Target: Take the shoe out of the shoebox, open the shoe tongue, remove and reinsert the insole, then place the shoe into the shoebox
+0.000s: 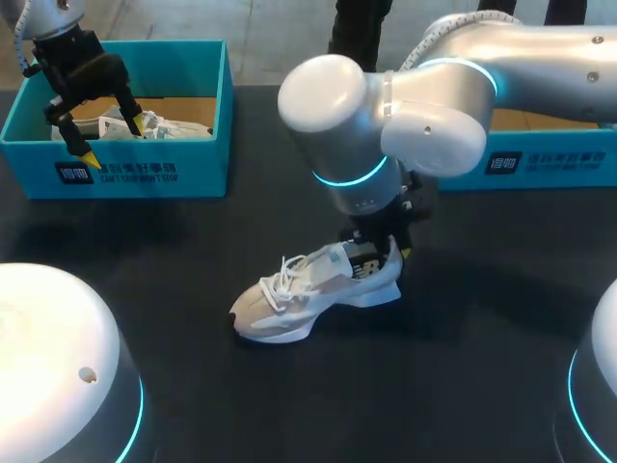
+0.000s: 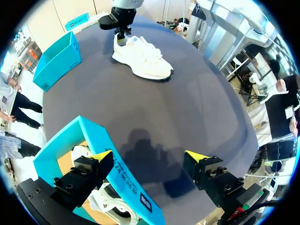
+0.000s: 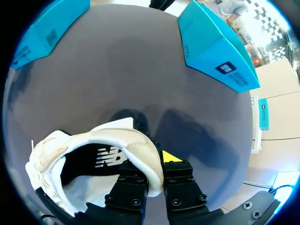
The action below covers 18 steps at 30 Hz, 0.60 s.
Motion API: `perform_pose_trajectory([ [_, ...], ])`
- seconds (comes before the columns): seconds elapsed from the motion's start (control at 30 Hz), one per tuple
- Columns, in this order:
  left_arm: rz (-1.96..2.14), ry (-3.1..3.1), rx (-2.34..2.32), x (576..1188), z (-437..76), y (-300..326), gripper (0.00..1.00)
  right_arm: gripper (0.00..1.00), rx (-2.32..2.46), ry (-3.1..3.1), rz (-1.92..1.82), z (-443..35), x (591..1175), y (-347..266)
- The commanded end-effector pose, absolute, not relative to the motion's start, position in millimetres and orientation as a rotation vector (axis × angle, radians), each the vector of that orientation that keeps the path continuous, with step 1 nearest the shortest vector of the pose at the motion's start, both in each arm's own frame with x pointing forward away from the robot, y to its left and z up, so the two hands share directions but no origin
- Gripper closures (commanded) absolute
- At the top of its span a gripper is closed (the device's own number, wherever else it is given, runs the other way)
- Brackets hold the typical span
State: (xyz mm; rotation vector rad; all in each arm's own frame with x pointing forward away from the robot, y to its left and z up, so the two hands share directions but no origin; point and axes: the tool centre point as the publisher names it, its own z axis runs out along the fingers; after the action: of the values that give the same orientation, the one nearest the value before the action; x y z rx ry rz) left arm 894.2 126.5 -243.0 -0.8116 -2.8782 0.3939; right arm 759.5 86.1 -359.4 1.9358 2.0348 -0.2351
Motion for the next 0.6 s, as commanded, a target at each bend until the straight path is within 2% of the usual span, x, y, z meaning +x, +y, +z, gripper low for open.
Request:
perform_pose_trajectory([
  [0.03,0.392,-2.881,-0.813,893.0,-243.1,126.9,0.0,1.0,1.936,2.034,-0.228,-363.7,760.4,87.3],
  [0.1,0.392,-2.881,-0.813,893.0,-243.1,126.9,0.0,1.0,1.94,2.036,-0.223,-364.8,761.0,87.4],
  [0.13,0.392,-2.881,-0.813,893.0,-243.1,126.9,0.0,0.83,1.943,2.039,-0.223,-365.3,761.2,87.3],
  [0.17,0.392,-2.881,-0.813,893.0,-243.1,126.9,0.0,0.6,1.948,2.042,-0.216,-365.4,761.3,87.4],
  [0.2,0.392,-2.881,-0.813,893.0,-243.1,126.9,0.0,0.33,1.949,2.046,-0.213,-364.7,761.4,87.3],
  [0.23,0.392,-2.881,-0.813,893.0,-243.1,126.9,0.0,0.0,1.95,2.047,-0.212,-362.5,761.2,87.5],
  [0.6,0.392,-2.881,-0.813,893.0,-243.1,126.9,0.0,0.0,1.824,2.194,-0.08,-320.7,757.3,96.7],
])
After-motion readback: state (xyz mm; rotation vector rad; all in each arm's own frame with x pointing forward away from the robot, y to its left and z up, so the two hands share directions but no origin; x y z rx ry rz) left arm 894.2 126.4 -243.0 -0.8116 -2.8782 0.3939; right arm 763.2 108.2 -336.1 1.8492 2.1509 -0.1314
